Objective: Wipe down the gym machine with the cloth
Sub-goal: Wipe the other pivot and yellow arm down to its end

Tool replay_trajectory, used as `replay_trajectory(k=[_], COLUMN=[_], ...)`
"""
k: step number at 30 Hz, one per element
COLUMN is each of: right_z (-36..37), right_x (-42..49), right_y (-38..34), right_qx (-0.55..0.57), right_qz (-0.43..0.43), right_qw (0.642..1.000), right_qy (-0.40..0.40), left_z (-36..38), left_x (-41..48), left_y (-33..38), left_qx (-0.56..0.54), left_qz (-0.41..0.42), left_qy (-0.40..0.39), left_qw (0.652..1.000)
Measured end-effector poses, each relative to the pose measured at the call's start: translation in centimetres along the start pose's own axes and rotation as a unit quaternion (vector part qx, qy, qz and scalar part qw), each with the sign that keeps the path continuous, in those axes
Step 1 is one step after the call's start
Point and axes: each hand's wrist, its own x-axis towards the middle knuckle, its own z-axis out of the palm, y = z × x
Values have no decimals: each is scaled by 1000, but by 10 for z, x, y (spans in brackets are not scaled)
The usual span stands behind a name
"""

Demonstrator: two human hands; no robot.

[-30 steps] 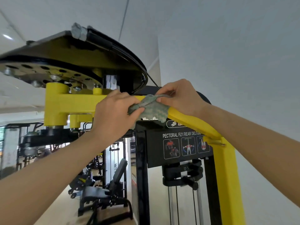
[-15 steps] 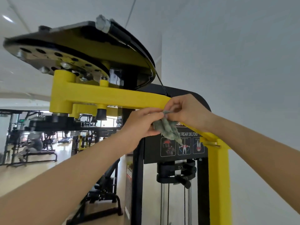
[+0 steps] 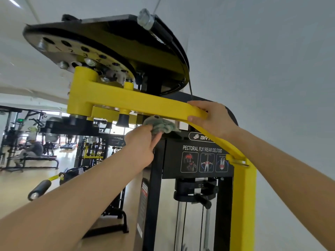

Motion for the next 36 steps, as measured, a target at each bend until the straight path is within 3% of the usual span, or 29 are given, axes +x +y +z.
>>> replay_trajectory(k=[2,4,5,7,8,10,18,27,36], right_z=[-2,-2,-1,0,1,-2,-21,-46,-37], right_x=[2,4,4,3,3,3,-1,-44,-50], right_y=[1,1,1,1,1,-1,3,75,95], right_qx=[5,5,12,21,24,30,49,-43,-43], right_qz=[-5,-5,-3,2,5,4,-12,115,108], right_qw=[1000,1000,1000,1000,1000,1000,999,989,989], right_qy=[-7,-7,-6,-4,-3,-3,-20,-78,-87], left_z=[-10,-5,-5,2,4,11,39,82,119], left_x=[12,11,3,4,2,-2,-3,-8,-16], left_y=[-5,-2,-1,4,5,9,-6,-39,-93], left_qx=[84,41,-38,-246,-282,-248,-202,-181,-148], left_qz=[59,42,8,-48,-81,-135,-146,-144,-178], left_qy=[0,13,17,17,33,20,-68,-132,-171], left_qw=[995,998,999,968,956,959,966,964,958])
